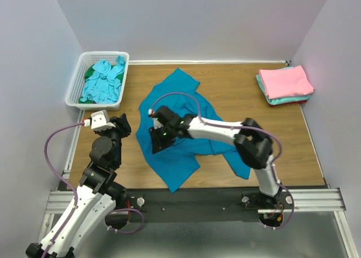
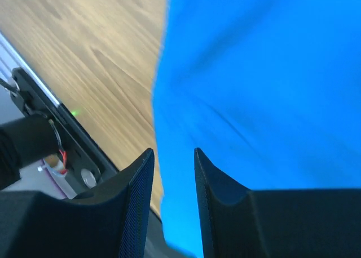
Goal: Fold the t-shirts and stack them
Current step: Flatten the tshirt out
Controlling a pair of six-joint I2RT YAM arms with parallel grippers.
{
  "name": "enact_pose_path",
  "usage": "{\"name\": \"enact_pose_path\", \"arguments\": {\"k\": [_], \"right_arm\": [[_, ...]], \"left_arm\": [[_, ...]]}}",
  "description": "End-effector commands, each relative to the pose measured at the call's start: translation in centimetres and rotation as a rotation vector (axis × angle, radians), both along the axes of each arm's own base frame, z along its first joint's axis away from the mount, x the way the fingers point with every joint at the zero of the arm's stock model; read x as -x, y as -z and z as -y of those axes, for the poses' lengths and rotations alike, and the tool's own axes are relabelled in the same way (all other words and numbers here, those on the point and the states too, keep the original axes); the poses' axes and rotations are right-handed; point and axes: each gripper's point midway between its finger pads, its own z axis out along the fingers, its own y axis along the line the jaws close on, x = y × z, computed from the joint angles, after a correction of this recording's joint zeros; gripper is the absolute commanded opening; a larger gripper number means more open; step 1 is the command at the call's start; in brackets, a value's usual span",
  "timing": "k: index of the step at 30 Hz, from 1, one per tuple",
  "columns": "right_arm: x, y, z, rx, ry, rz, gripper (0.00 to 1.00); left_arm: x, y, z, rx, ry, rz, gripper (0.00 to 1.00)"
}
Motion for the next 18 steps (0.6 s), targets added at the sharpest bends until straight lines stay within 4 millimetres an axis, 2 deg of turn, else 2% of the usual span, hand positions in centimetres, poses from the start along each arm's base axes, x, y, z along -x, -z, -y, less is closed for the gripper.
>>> {"name": "enact_pose_path", "arguments": {"k": [1, 2, 3, 4, 6, 7, 8, 9, 10, 11, 12, 13, 18], "right_arm": [[-3.7, -4.0, 7.7, 0.044, 0.195, 0.106, 0.41], [-4.2, -4.2, 9.4, 0.054, 0.232, 0.117, 0.41], [-5.4, -5.8, 11.6, 0.033, 0.289, 0.136, 0.41], [-4.9, -4.2, 14.1, 0.075, 0.316, 0.112, 0.41], [-5.2, -3.9, 16.9, 0.085, 0.37, 0.097, 0.41], [-6.0, -3.7, 19.0, 0.09, 0.419, 0.087, 0.41], [-5.5, -3.3, 20.8, 0.097, 0.442, 0.077, 0.41], [-6.1, -3.1, 22.5, 0.105, 0.486, 0.078, 0.41], [-5.6, -2.6, 23.9, 0.12, 0.506, 0.076, 0.41], [-6.0, -2.3, 25.4, 0.129, 0.536, 0.078, 0.41], [-5.5, -2.0, 25.7, 0.137, 0.53, 0.075, 0.4], [-5.9, -1.7, 26.9, 0.142, 0.562, 0.067, 0.4], [-5.5, -0.1, 30.6, 0.195, 0.641, 0.058, 0.39]], "left_arm": [[0.0, -0.7, -0.1, 0.002, -0.004, 0.017, 0.53], [0.0, -0.7, -0.2, 0.001, -0.005, 0.016, 0.53], [0.0, -0.7, 0.0, 0.001, 0.001, 0.018, 0.53], [0.0, -0.7, 0.0, 0.001, 0.001, 0.018, 0.53], [-0.1, -0.7, 0.0, 0.001, 0.004, 0.018, 0.53], [-0.1, -0.6, 0.1, 0.0, 0.01, 0.016, 0.53], [-0.2, -0.6, 0.2, -0.002, 0.01, 0.013, 0.53], [-0.2, -0.6, 0.2, -0.003, 0.012, 0.012, 0.53], [-0.2, -0.5, 0.2, -0.004, 0.012, 0.011, 0.53], [-0.2, -0.5, 0.2, -0.005, 0.013, 0.008, 0.53], [-0.2, -0.5, 0.2, -0.005, 0.012, 0.008, 0.53], [-0.3, -0.4, 0.3, -0.007, 0.016, 0.005, 0.53], [-0.4, -0.2, 0.4, -0.011, 0.021, 0.0, 0.53]]}}
